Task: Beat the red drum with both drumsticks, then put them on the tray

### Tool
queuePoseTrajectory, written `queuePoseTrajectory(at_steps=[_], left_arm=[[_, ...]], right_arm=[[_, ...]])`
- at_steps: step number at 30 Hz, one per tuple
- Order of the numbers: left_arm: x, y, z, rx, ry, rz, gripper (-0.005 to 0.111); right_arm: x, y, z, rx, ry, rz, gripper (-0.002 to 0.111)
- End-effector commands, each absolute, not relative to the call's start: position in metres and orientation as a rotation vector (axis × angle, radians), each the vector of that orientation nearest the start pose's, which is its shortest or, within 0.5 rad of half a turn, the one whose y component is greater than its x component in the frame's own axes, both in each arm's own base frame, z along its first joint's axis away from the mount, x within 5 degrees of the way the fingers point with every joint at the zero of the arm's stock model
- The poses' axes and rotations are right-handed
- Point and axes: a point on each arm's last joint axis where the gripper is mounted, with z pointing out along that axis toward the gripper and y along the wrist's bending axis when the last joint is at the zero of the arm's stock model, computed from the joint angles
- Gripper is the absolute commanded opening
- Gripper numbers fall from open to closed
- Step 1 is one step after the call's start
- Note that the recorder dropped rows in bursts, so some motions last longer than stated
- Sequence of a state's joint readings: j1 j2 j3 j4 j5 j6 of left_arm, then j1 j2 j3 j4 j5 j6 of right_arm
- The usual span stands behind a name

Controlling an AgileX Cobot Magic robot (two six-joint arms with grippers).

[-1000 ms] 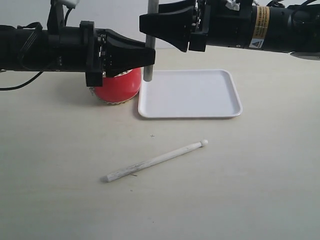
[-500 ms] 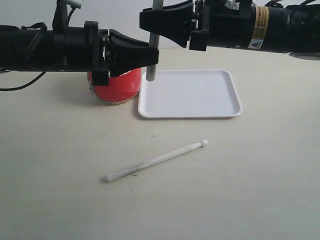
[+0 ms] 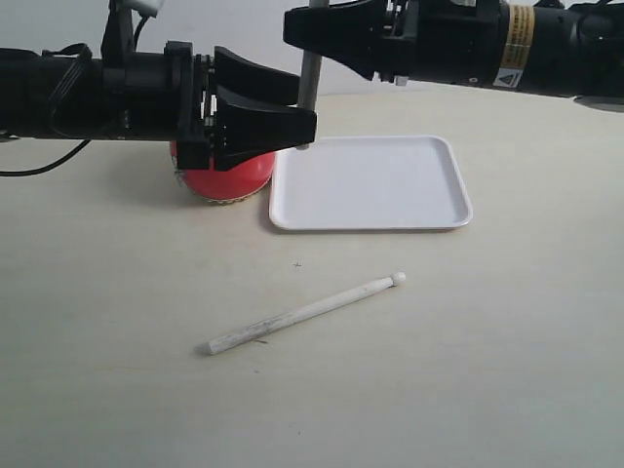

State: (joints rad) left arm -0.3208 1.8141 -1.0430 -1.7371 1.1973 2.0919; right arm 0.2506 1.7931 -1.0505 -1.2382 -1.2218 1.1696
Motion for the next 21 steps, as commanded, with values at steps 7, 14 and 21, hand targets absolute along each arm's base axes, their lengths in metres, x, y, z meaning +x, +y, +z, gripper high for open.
queuePoseTrajectory(at_steps=[7,14,21], left_arm=[[0.313,-0.181,0.227,1.132,1.602,-1.096,0.076],[0.331,-0.171,0.212,1.009,2.056,-0.412,0.076],[0.313,-0.201,0.207,1.152,2.079,-0.224,0.075]], right_arm=[[0.337,0.103,0.276,-0.623,1.727,1.125,0.000],[0.338,0.086,0.277,-0.584,1.779,1.090,0.000],[0.337,0.086,0.277,-0.594,1.787,1.087,0.000]])
